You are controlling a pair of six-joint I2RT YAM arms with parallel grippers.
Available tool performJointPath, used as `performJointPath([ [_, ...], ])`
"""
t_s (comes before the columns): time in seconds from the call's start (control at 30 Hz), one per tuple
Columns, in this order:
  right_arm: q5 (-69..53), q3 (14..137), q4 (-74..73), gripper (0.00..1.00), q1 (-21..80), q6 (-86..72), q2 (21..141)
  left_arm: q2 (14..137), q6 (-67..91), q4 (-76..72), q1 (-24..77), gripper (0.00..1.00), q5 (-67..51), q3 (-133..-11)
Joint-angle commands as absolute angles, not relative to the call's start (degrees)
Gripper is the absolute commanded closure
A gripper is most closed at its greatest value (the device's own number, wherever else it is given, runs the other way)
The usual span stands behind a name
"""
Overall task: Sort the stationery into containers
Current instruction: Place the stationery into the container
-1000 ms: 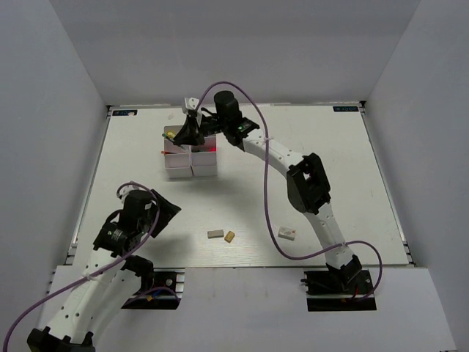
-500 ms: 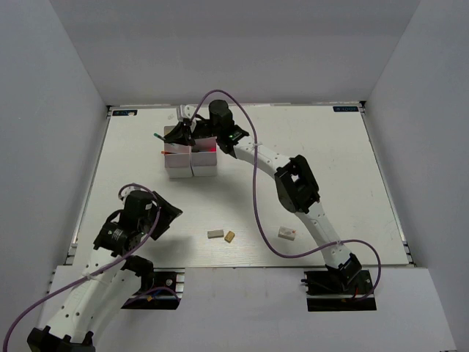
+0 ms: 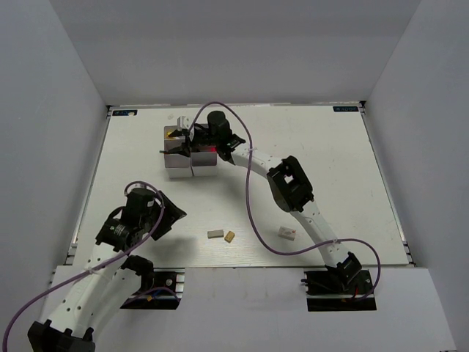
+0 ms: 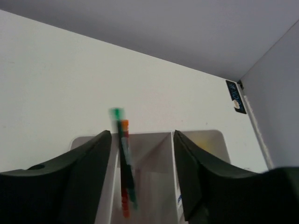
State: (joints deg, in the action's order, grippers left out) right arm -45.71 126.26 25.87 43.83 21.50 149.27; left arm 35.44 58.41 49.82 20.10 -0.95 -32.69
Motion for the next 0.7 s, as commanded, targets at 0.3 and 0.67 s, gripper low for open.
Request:
performJointPath([
  [0.3, -43.8, 110.3, 32.1, 0.45, 40.6, 16.2, 126.8, 49.7, 33.2, 35.6, 20.7, 0.20, -13.8, -39.5],
  [0.67, -38.3, 100.1, -8.7, 1.00, 29.6, 16.9, 106.9, 70.8, 12.0, 31.3, 26.9, 0.51, -25.5, -46.1],
])
